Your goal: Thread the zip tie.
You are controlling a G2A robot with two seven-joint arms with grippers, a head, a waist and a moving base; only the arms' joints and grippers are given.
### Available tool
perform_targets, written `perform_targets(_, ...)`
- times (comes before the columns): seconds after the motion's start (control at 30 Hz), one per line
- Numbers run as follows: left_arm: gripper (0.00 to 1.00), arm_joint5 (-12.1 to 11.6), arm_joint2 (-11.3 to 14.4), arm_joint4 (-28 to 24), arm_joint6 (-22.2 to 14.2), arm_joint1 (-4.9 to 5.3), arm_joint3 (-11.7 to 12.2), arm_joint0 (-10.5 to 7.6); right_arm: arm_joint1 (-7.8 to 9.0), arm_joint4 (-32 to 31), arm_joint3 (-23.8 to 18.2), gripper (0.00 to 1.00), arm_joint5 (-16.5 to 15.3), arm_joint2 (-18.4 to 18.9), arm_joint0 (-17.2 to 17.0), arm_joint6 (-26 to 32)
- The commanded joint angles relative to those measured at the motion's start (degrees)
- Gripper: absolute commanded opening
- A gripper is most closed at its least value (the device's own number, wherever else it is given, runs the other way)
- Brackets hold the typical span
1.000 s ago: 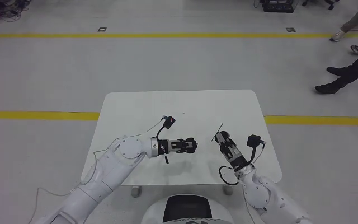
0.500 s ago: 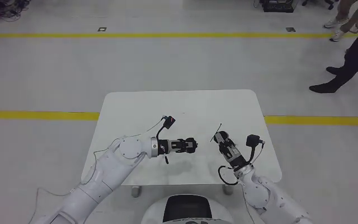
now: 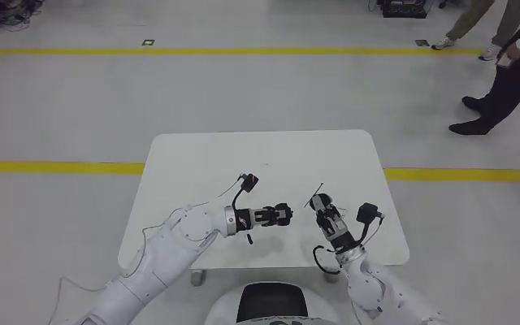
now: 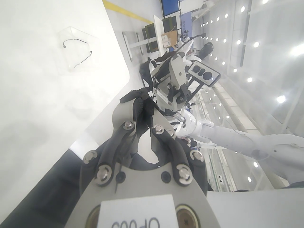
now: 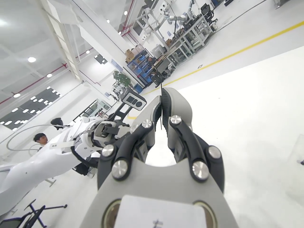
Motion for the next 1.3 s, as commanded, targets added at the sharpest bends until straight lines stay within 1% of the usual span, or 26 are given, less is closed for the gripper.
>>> perform_targets(0.0, 0.00, 0.15, 0.40, 0.93, 0.61, 0.01, -0.46, 0.34, -0.23, 0.24, 1.01, 0.00, 0.00, -1.73, 0.59, -2.83)
perform_targets(0.1, 0.00, -0.07, 0.76, 1.48, 1.73, -0.03, -0.74, 0.58, -0.59, 0.14, 3.07, 0.00, 0.00, -4.25, 1.85, -7.67)
perform_targets(0.17, 0.00, -0.29, 0.84, 1.41, 2.30, -0.06, -0.28, 0.52, -0.79, 0.64, 4.41, 0.00, 0.00, -5.83, 2.74, -10.03)
perform_targets(0.27, 0.00, -1.07, 0.93, 0.35, 2.91, -0.19, 0.78, 0.35, -0.90, 1.95, 5.18, 0.00, 0.00, -8.13, 4.23, -11.45)
perform_targets(0.63, 0.00, -1.07, 0.96, 0.37, 3.10, -0.21, 0.96, 0.32, -0.90, 1.95, 5.18, 0.00, 0.00, -8.13, 4.23, -11.45)
perform_targets(0.7, 0.00, -1.73, 0.60, -0.46, 3.62, -0.13, 1.90, 0.76, -0.96, 1.66, 5.34, 0.00, 0.27, -7.91, 4.22, -10.60)
perform_targets(0.73, 0.00, -2.61, 0.11, -1.23, 3.92, -0.04, 2.53, 0.98, -1.05, 1.67, 5.43, 0.00, 0.00, -7.63, 3.99, -10.30)
perform_targets(0.83, 0.00, -4.09, -0.59, -2.02, 4.15, 0.17, 3.66, 1.46, -1.12, -0.16, 5.29, 0.00, 0.00, -7.40, 3.52, -10.62)
perform_targets(0.93, 0.00, -4.18, -0.77, -2.53, 3.76, 0.20, 3.97, 1.45, -1.11, -1.52, 5.48, 0.00, 0.00, -7.70, 3.35, -10.76)
perform_targets(1.03, 0.00, -4.18, -0.47, -2.63, 4.06, 0.03, 4.19, 1.36, -1.15, -1.94, 5.50, 0.00, 0.00, -8.31, 3.51, -11.10)
perform_targets(1.2, 0.00, -4.18, 0.73, -2.69, 4.65, -0.54, 4.39, 0.87, -1.25, -2.44, 6.31, 0.00, 0.00, -9.85, 4.61, -12.24)
perform_targets(1.27, 0.00, -4.18, 0.94, -2.33, 4.80, -0.65, 4.01, 0.78, -1.20, -3.58, 6.35, 0.00, 0.00, -10.16, 5.00, -12.84)
